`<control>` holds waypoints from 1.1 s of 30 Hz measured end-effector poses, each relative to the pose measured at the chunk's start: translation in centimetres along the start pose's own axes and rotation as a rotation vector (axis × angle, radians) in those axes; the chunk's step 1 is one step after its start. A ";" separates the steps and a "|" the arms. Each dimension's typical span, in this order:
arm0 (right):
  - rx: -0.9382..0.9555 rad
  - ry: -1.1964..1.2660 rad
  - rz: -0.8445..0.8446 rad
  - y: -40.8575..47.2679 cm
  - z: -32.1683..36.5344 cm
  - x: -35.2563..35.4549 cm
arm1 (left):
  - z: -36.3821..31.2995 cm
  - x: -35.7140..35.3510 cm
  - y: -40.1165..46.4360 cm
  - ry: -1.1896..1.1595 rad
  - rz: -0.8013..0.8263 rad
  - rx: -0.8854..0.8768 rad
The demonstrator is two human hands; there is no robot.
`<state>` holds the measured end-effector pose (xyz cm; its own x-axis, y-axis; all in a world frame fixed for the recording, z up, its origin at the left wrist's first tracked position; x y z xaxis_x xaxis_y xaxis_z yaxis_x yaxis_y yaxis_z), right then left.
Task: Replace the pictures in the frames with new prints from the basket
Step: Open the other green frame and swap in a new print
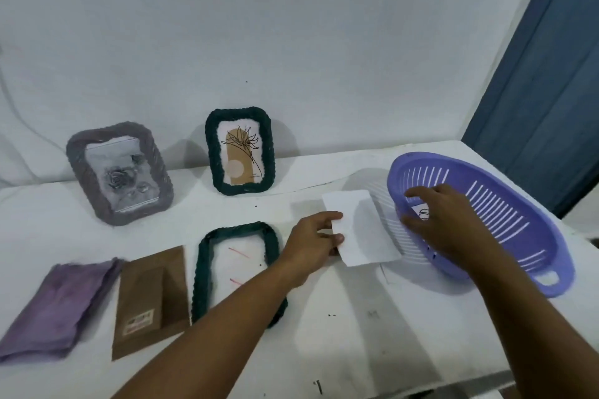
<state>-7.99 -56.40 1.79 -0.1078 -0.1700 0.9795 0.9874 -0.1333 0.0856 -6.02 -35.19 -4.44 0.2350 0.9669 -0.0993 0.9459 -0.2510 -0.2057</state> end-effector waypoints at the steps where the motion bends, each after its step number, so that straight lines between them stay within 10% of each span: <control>1: -0.008 0.046 0.043 0.0 -0.2 0.1 | 0.2 -0.5 0.3 0.002 0.008 0.013; 21: 0.043 0.177 0.042 0.1 -0.9 -0.4 | 2.4 -7.1 3.0 0.263 0.065 -0.016; 33: -0.331 -0.122 0.502 4.2 -7.0 -1.6 | -1.0 -7.8 2.8 0.343 0.043 -0.179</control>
<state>-4.50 -63.55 -0.66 0.3949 -0.1803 0.9009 0.8234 -0.3655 -0.4341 -4.96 -43.35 -3.25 0.3079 0.9224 0.2331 0.9505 -0.3092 -0.0320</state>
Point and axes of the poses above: each hand's wrist, its own y-axis towards the middle knuckle, its own x-axis out of the back of the hand, z = x × y, the point moved 1 cm from there along y, towards the middle knuckle, and after that the axes turned 6 degrees about -y, right-handed, at the moved point
